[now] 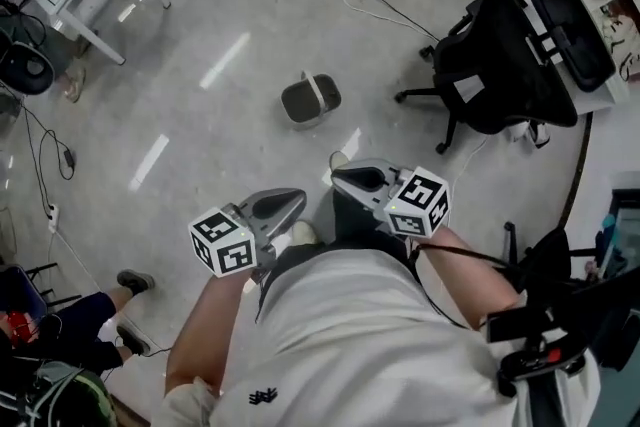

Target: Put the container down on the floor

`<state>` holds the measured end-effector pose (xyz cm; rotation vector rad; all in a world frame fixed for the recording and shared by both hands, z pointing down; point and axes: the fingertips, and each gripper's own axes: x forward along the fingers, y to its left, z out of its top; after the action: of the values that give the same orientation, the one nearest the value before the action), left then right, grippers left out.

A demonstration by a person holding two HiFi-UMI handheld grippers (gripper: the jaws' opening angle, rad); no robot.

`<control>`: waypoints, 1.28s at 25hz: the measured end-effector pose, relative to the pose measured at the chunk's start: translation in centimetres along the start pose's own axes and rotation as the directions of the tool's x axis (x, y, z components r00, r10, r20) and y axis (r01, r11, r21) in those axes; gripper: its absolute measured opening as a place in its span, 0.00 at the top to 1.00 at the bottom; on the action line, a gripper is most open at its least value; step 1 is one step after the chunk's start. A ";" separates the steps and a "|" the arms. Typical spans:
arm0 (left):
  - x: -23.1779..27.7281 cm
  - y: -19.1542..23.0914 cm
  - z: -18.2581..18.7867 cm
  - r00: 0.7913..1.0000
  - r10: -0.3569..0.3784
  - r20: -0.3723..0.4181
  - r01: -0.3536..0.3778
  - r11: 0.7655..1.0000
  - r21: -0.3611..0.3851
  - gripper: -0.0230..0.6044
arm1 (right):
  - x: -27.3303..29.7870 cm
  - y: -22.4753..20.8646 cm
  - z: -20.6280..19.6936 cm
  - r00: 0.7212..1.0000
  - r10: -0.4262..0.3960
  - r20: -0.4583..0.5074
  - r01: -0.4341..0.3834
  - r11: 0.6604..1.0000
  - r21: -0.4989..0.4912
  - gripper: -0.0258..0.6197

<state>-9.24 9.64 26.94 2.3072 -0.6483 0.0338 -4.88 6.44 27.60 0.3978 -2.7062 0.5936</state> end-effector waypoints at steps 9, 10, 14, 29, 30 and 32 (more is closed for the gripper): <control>-1.8 -7.0 0.4 0.997 0.022 0.077 -0.022 1.000 0.005 0.95 | -3.7 5.1 0.8 1.000 0.023 0.009 -0.023 0.999 -0.038 0.92; -1.9 -7.3 0.4 0.996 0.030 0.085 -0.031 0.999 0.007 0.95 | -4.0 5.2 0.7 1.000 0.026 0.013 -0.025 0.999 -0.039 0.92; -1.2 -8.3 -1.2 0.996 0.057 0.062 -0.057 0.998 -0.005 0.95 | -5.4 5.9 0.5 0.999 0.040 0.027 -0.039 0.998 -0.041 0.93; 7.4 -14.5 -3.9 0.993 0.116 0.039 -0.116 0.993 0.005 0.95 | -15.3 6.3 -2.1 0.992 0.116 0.057 -0.115 0.993 -0.022 0.93; 7.9 -14.8 -4.2 0.992 0.122 0.038 -0.122 0.993 0.003 0.95 | -15.8 6.4 -2.4 0.991 0.124 0.056 -0.122 0.992 -0.026 0.93; 8.5 -15.5 -4.9 0.990 0.139 0.036 -0.139 0.990 -0.004 0.95 | -16.6 6.7 -3.2 0.989 0.140 0.047 -0.139 0.990 -0.036 0.93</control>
<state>6.11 18.54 22.34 2.2625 -0.8264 0.0570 8.73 16.99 21.61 0.2185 -2.8046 0.5832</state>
